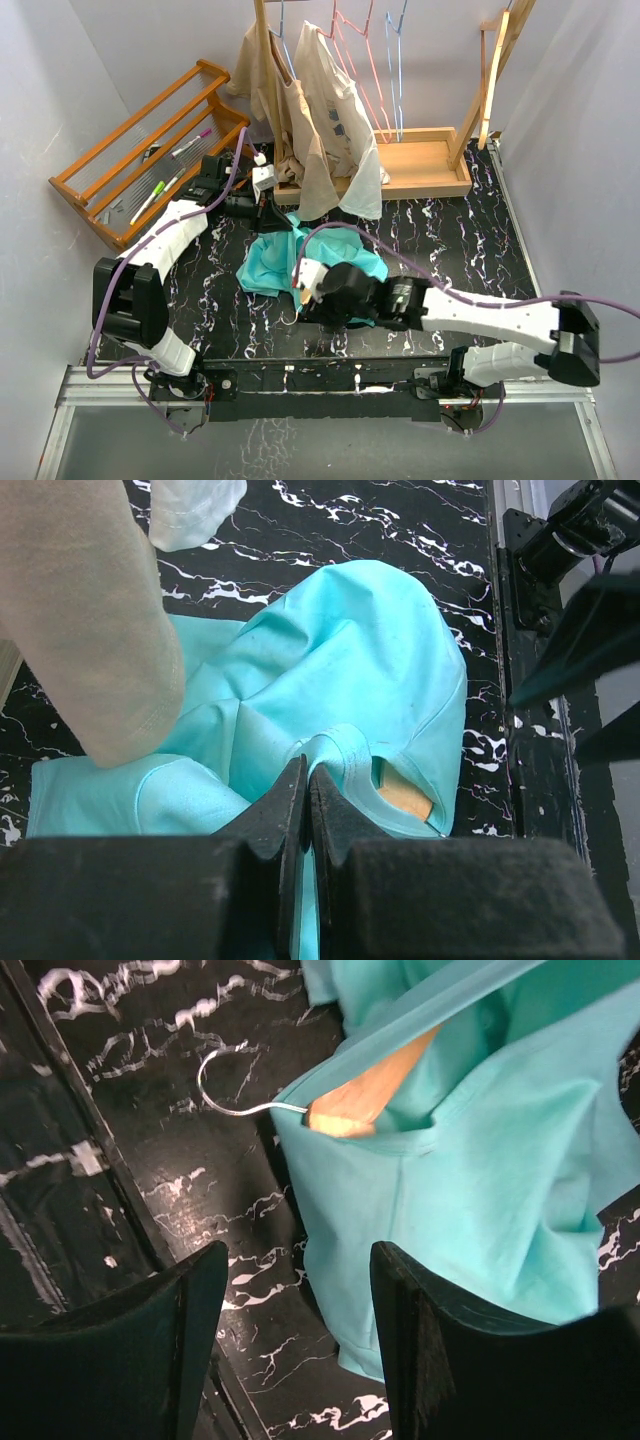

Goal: Place the t-shirt on the hanger
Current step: Pick up the hanger at the center of the board.

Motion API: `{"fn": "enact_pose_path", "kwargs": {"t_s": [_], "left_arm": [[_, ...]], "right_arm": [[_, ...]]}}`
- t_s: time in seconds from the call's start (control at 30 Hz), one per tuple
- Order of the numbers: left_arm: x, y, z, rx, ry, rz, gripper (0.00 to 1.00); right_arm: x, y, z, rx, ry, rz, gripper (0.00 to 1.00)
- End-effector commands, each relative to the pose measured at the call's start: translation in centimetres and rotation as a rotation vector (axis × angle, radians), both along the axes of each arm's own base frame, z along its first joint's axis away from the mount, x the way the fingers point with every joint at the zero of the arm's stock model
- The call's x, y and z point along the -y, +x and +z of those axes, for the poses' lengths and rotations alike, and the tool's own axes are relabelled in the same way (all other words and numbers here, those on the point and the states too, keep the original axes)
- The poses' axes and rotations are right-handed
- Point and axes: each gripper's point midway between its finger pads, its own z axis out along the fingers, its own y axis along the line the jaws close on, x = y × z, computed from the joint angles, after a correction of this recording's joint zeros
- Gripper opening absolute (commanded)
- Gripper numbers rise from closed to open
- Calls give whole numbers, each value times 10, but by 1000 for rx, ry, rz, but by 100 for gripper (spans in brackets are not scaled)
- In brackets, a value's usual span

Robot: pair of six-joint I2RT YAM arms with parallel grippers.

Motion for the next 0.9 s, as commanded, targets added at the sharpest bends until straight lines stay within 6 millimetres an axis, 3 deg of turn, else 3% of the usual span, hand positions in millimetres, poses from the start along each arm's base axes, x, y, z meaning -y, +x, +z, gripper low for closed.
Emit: {"fn": "enact_pose_path", "kwargs": {"t_s": [0.0, 0.27, 0.5, 0.67, 0.87], "left_arm": [[4, 3, 23, 54, -41, -20, 0], [4, 1, 21, 36, -45, -26, 0], [4, -1, 23, 34, -48, -27, 0], [4, 0, 25, 37, -51, -28, 0], [5, -2, 27, 29, -61, -33, 0]], "right_arm": [[-20, 12, 1, 169, 7, -97, 61], [-53, 18, -9, 306, 45, -48, 60], [-92, 3, -25, 290, 47, 80, 60], [-103, -14, -28, 266, 62, 154, 59], [-114, -20, -43, 264, 49, 192, 59]]}}
